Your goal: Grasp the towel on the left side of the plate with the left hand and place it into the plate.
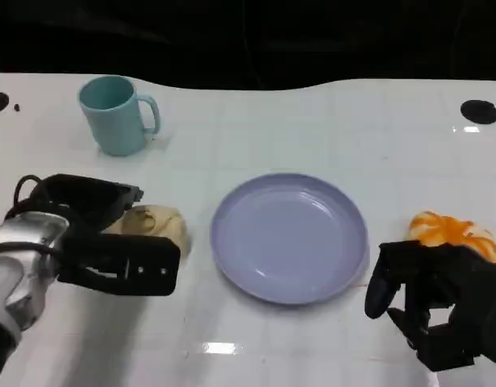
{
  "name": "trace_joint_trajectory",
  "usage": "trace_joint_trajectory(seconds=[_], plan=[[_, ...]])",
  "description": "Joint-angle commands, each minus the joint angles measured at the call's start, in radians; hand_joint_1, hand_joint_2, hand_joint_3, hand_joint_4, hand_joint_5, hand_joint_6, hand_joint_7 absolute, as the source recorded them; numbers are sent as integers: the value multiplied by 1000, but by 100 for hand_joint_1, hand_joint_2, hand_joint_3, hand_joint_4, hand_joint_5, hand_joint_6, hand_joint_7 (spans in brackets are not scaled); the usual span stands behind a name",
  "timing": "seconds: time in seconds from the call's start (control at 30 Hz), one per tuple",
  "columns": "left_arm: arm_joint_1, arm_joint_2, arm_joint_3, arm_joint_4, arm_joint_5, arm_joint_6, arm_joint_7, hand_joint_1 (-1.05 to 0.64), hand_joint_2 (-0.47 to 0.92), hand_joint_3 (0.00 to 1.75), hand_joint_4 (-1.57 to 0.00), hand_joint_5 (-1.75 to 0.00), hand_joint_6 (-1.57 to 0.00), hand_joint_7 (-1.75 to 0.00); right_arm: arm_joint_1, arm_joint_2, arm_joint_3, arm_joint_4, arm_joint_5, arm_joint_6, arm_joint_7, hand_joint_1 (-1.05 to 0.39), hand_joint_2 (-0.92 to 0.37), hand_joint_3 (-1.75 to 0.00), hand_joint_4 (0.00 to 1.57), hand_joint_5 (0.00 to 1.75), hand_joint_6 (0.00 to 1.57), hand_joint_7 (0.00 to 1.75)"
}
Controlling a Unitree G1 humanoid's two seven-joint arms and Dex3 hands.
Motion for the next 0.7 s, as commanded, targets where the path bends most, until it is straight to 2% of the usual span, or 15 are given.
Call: trace_joint_trajectory(seconds=[0.03,0.2,0.33,0.43,0.47,0.5,0.53,0.57,0.63,0.67,0.7], plan=[[-78,-47,-31,169,9,-13,42,-57,92,2,-45,-11,-36,-2,14,-9,-16,-32,6,19,3,1,-53,-113,75,175,71,144],[-156,-90,-76,354,11,-51,47,-57,92,10,-53,-11,-42,-3,22,-12,-18,-46,6,17,4,1,-53,-113,75,175,71,144],[-194,-108,-102,440,6,-76,39,-53,92,18,-68,-12,-65,-7,24,-9,-24,-51,12,15,5,2,-53,-113,76,175,71,143],[-194,-114,-98,462,-10,-105,80,-40,92,14,-86,-19,-88,-12,23,-9,-26,-51,14,13,5,2,-53,-113,76,175,72,144],[-186,-112,-90,464,-19,-128,121,-36,92,11,-92,-24,-94,-13,22,-9,-27,-52,15,16,6,2,-53,-113,76,175,72,144],[-177,-110,-80,466,-30,-151,164,-31,92,7,-93,-67,-104,-17,20,-8,-27,-52,17,18,6,2,-53,-113,76,175,72,144],[-168,-107,-70,468,-44,-174,206,-26,92,5,-86,-120,-112,-28,19,-7,-28,-52,18,20,6,2,-53,-113,76,175,72,144],[-159,-106,-59,471,-57,-190,246,-23,92,4,-82,-143,-107,-52,17,-7,-27,-51,18,21,6,2,-53,-113,76,175,72,144],[-143,-103,-49,479,-65,-221,341,-19,92,9,-83,-168,-78,-136,11,-9,-21,-53,12,36,7,1,-53,-113,76,175,72,144],[-137,-100,-48,483,-66,-237,386,-18,92,11,-83,-171,-71,-152,9,-10,-18,-55,11,42,8,1,-53,-114,76,175,72,144],[-132,-97,-47,484,-65,-248,422,-17,92,15,-83,-173,-67,-160,6,-10,-16,-56,9,47,8,1,-53,-114,76,175,72,143]])
